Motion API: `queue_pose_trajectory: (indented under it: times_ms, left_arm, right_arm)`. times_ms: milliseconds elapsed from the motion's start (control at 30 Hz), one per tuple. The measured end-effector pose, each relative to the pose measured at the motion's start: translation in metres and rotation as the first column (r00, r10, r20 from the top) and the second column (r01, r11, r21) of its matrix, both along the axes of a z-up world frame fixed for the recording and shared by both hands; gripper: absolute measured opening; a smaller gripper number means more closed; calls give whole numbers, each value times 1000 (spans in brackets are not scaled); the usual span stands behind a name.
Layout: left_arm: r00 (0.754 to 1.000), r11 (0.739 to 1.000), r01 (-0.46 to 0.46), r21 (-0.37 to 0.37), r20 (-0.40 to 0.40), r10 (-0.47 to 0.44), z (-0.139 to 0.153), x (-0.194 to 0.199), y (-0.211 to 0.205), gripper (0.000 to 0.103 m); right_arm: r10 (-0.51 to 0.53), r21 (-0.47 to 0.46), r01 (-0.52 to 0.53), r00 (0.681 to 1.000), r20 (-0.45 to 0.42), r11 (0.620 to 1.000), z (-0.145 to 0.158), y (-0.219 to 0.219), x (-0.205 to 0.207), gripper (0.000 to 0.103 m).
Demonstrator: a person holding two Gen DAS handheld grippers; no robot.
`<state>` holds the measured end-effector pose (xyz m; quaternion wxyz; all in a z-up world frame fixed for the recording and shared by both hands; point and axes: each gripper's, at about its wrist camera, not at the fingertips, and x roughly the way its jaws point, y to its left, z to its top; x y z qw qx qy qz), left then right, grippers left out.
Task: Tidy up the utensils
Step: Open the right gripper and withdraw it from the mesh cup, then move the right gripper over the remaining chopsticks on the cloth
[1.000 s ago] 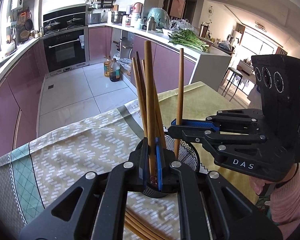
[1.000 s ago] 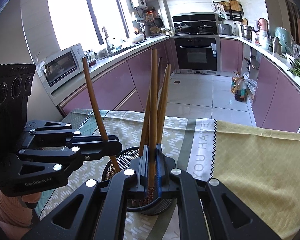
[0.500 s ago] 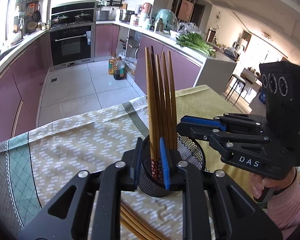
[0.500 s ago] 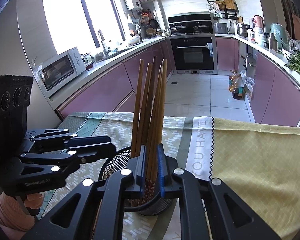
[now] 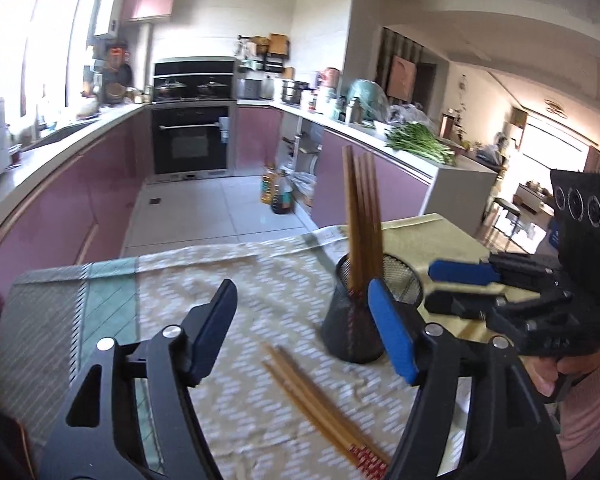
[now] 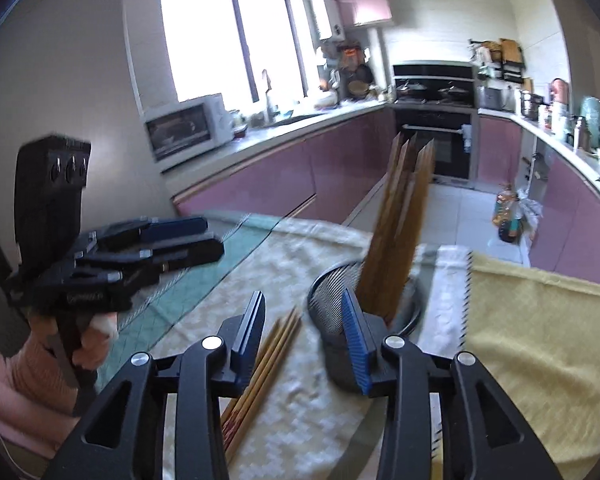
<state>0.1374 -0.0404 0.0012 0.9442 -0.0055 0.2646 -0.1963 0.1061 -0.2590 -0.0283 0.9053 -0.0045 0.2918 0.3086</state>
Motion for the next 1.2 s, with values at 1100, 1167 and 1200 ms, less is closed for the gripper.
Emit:
queue_pose_trajectory:
  times_ms: [1100,1167,1200]
  left_arm:
    - [940,996,30,80,-342,-1,-122,-27,-6,67]
    - [940,996,30,87,-342,1,-123,-26,-6,66]
    - [940,995,30,92,-341,3,-123,-26,-7,65]
  right_arm:
    - [-2,-21,-3,965,-261,1000,-86,21,-17,38]
    - [-3,-20,-2,965,-262,1000,-87,24,-15,38]
    - [-3,-18,-2,965,-264,1000,-87,23,-15,38]
